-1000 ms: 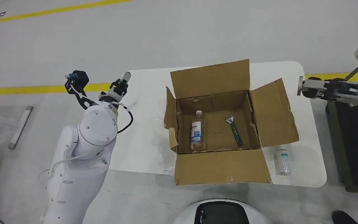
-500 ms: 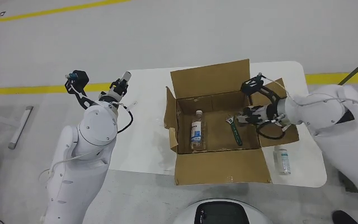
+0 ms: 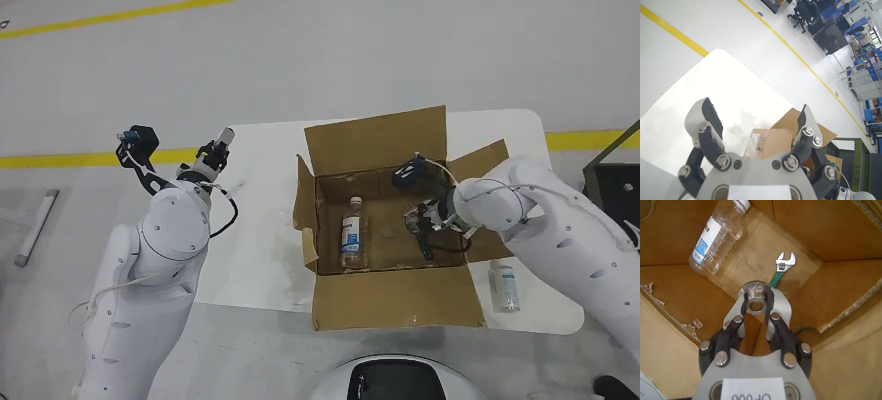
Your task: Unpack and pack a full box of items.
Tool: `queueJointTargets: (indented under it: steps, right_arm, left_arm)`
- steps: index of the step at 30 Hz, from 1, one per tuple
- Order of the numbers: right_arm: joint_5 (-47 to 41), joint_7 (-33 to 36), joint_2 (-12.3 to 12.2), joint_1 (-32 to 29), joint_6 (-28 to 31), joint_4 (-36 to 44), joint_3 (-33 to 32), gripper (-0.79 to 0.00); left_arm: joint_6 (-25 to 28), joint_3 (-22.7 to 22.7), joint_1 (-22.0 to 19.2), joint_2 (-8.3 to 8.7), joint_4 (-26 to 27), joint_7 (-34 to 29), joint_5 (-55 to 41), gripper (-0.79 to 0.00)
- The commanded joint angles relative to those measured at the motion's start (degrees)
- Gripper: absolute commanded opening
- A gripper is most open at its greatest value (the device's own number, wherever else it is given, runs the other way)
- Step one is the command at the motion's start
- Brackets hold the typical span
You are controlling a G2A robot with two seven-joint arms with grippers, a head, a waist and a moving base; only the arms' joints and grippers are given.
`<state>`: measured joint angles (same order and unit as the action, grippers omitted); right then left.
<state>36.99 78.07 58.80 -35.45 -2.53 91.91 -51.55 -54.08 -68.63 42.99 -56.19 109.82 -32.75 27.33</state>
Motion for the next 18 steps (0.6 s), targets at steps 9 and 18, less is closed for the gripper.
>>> queueJointTargets:
  steps: [9,18]
  right_arm:
    - [1.13,-2.61,0.05,-1.29,-0.41,0.73,0.41,-0.785]
    - [14.85,-7.28,2.21,-0.14,-10.76,2.16,8.07,-0.785]
  left_arm:
    - [0.00,0.00,0.00,0.00,0.00,0.00,0.00,0.000]
    - [0.00,0.00,0.00,0.00,0.00,0.00,0.00,0.000]
